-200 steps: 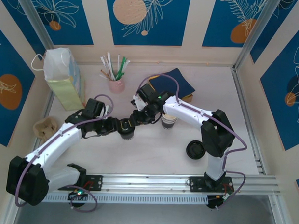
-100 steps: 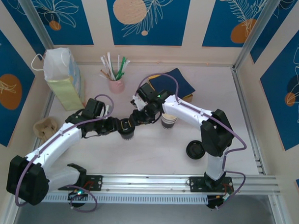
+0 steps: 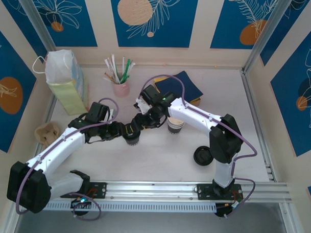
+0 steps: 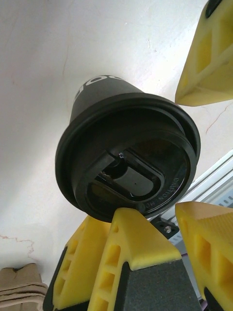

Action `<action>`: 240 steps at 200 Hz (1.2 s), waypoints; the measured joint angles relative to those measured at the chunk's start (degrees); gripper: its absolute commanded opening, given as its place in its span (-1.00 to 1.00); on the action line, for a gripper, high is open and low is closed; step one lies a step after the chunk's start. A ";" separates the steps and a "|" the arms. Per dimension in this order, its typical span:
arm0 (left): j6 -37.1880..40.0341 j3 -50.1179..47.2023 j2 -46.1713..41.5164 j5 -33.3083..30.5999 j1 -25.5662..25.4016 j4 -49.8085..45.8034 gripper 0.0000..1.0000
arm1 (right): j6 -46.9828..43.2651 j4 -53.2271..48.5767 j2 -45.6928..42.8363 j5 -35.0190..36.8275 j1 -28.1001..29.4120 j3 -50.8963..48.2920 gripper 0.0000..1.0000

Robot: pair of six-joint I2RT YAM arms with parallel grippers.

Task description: Pack the takeout coffee

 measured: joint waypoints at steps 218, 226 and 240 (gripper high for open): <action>0.13 0.61 0.31 -0.07 0.00 -1.05 -0.30 | 0.02 2.99 0.74 0.39 0.33 -3.15 -0.28; 0.44 0.96 0.35 -0.28 0.00 -1.53 -0.30 | 0.00 3.13 0.70 0.31 0.20 -3.15 -0.26; 0.87 1.57 0.55 -0.76 0.00 -2.54 -0.28 | 0.07 3.50 0.66 -0.09 -0.02 -3.26 -0.24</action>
